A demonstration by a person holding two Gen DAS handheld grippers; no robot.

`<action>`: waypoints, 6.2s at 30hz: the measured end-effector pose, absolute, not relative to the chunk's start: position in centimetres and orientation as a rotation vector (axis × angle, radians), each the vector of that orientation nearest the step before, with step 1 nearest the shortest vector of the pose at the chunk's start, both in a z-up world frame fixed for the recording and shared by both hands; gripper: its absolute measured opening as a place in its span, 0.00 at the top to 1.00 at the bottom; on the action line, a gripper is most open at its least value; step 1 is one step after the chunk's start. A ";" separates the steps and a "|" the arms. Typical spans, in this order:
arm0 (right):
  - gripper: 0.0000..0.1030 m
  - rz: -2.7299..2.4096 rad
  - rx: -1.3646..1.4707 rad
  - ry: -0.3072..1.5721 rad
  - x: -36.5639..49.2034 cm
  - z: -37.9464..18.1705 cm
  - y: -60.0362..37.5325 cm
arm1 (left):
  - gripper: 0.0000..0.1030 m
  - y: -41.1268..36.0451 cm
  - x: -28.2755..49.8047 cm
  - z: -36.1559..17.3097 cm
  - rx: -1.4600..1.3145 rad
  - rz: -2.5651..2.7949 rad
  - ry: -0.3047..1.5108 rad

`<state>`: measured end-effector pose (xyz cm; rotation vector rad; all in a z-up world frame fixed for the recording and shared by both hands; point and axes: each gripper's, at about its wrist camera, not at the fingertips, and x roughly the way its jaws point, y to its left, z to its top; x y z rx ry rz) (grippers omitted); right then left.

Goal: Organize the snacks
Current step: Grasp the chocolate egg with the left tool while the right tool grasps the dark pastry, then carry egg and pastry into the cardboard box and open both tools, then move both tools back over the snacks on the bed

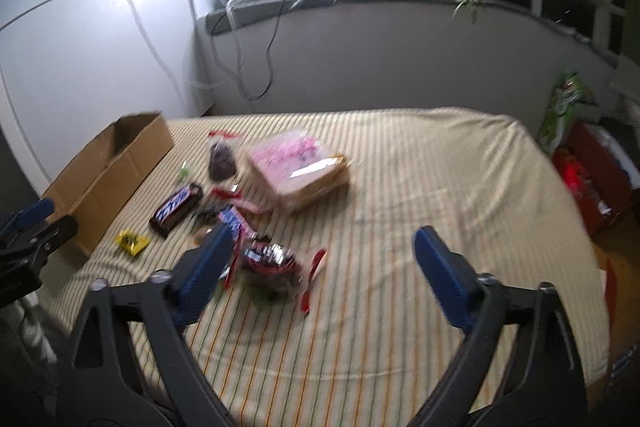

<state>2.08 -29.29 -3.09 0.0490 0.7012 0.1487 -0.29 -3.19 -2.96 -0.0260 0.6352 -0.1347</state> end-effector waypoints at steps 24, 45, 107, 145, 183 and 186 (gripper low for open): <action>0.28 0.330 0.106 0.907 6.5 -8.1 -26.6 | 0.61 -9.4 2.5 -7.8 -0.049 -0.445 0.837; 0.42 0.363 0.134 0.929 6.9 -9.0 -26.7 | 0.71 -10.8 3.6 -9.6 -0.024 -0.455 0.851; 0.43 0.646 -0.199 0.805 15.0 -1.6 0.4 | 0.71 12.8 2.6 -4.3 -0.229 -0.036 0.635; 0.33 0.606 -0.181 0.755 12.0 0.1 -5.2 | 0.67 9.2 0.2 -2.3 -0.220 -0.052 0.601; 0.49 0.408 -0.198 0.953 6.2 -8.9 -23.5 | 0.49 -2.4 2.0 -9.1 -0.132 -0.204 0.859; 0.49 0.417 -0.208 0.953 6.3 -8.9 -23.3 | 0.49 -2.5 2.8 -9.2 -0.120 -0.196 0.864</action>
